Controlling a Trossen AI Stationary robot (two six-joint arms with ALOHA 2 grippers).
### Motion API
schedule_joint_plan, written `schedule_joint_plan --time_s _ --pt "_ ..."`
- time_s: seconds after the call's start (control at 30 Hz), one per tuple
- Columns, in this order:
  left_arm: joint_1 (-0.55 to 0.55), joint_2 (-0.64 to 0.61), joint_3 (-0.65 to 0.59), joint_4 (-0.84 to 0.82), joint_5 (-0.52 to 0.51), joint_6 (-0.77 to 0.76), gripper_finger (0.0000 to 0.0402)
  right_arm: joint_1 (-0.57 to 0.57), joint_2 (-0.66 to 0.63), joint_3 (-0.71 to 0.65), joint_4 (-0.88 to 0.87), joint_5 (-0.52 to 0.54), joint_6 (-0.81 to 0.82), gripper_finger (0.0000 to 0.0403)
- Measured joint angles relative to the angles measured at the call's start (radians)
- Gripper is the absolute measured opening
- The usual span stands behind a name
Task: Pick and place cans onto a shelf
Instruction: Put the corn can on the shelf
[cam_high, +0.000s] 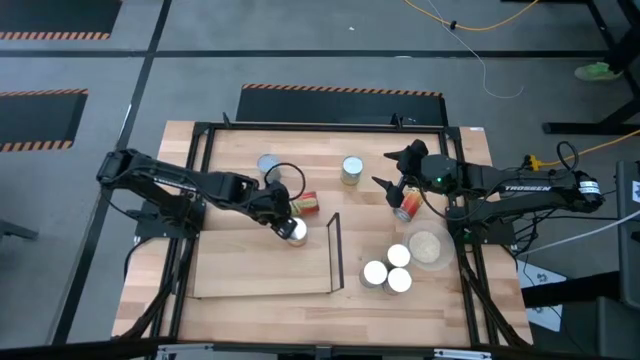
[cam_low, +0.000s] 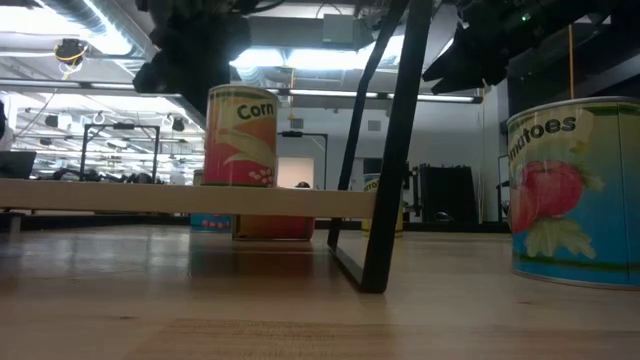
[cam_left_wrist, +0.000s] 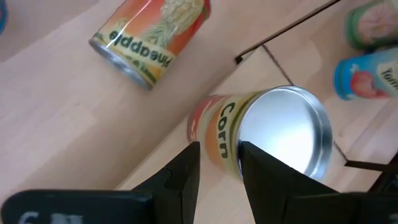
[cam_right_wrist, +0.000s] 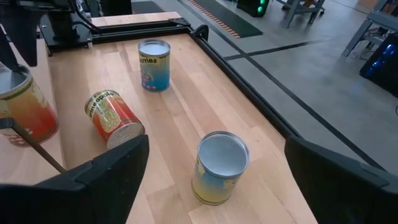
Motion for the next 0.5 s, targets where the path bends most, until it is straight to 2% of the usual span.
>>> schedule_joint_plan --time_s 0.27,0.5 --pt "0.000 0.006 0.000 0.017 -0.002 0.004 0.0101 0.000 0.000 0.000 0.000 0.000 -0.002 0.0379" --pt "0.000 0.005 -0.001 0.042 -0.002 0.077 0.0046 0.000 0.000 0.000 0.000 0.000 -0.002 0.0379"
